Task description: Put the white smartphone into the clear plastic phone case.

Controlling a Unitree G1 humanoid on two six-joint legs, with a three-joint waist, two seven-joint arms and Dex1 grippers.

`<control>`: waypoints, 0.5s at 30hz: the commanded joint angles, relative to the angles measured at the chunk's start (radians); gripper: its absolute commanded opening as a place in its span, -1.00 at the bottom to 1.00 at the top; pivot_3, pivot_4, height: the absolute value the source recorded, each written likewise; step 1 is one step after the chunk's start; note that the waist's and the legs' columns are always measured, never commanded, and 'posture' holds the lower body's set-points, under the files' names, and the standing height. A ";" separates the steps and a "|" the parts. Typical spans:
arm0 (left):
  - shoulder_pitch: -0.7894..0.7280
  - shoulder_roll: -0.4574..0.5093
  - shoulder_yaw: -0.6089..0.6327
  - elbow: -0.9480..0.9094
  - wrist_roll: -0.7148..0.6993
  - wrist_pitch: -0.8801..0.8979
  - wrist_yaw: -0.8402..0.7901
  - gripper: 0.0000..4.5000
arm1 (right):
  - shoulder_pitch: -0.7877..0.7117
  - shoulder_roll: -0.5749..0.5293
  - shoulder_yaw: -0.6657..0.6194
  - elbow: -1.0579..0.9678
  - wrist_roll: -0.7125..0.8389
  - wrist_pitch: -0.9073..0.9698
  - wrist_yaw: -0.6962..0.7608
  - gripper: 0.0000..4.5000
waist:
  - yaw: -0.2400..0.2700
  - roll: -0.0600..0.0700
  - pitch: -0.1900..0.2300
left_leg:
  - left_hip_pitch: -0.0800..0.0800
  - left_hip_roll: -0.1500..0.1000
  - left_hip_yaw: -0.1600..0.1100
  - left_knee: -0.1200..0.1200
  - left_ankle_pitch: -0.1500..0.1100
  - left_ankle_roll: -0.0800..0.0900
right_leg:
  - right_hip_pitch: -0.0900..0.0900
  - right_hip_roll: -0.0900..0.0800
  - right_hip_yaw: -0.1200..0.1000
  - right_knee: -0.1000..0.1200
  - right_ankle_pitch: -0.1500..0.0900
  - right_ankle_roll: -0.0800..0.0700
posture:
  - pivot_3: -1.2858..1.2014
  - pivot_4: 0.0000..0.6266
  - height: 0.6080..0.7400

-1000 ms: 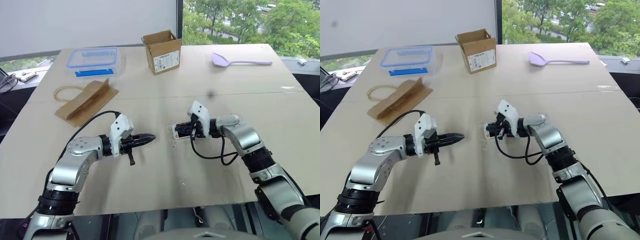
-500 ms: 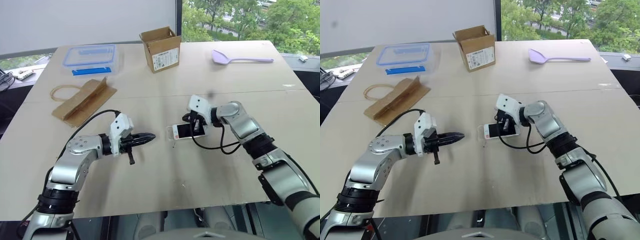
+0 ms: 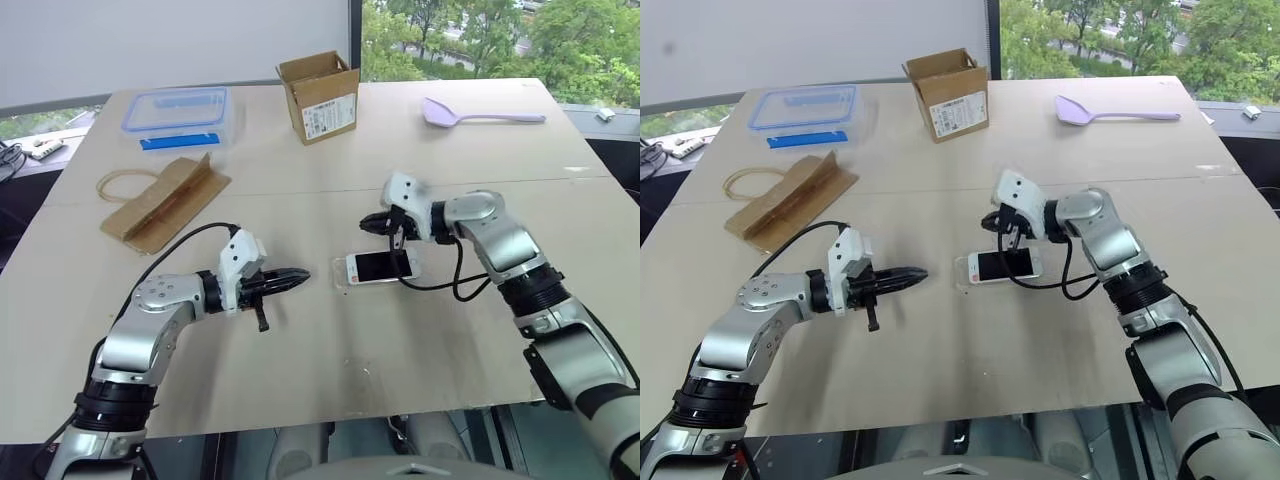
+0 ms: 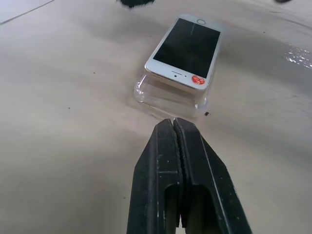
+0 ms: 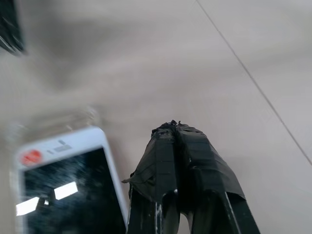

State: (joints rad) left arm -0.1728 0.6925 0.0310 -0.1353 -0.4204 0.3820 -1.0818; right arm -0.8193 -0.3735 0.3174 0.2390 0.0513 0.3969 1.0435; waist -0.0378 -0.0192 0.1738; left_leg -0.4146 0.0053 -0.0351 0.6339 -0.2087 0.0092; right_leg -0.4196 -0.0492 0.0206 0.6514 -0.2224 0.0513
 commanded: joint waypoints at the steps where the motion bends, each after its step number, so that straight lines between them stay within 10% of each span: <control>1: -0.007 0.007 0.017 0.002 -0.009 -0.028 -0.011 -1.00 | 0.033 -0.028 0.016 -0.072 0.012 0.054 0.034 -0.98 | 0.000 0.000 0.000 | 0.000 0.000 0.000 0.000 0.000 0.000 | 0.000 0.000 0.000 0.000 0.000 0.000 | 0.03 -0.52 1.00; 15: 0.019 0.000 0.010 0.018 0.001 -0.068 -0.015 -1.00 | 0.153 -0.054 0.211 -0.055 -0.159 0.006 0.020 -0.98 | -0.001 -0.001 -0.001 | 0.003 0.000 0.000 0.000 0.000 0.000 | 0.003 0.000 0.000 0.000 0.000 0.000 | 0.03 -0.52 1.00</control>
State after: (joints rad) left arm -0.1540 0.6920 0.0302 -0.1043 -0.4150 0.3345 -1.0946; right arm -0.7136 -0.4179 0.4468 0.1430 -0.0545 0.4011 1.0575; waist -0.0391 -0.0203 0.1727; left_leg -0.4108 0.0051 -0.0350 0.6341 -0.2087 0.0092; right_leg -0.4158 -0.0491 0.0201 0.6515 -0.2227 0.0511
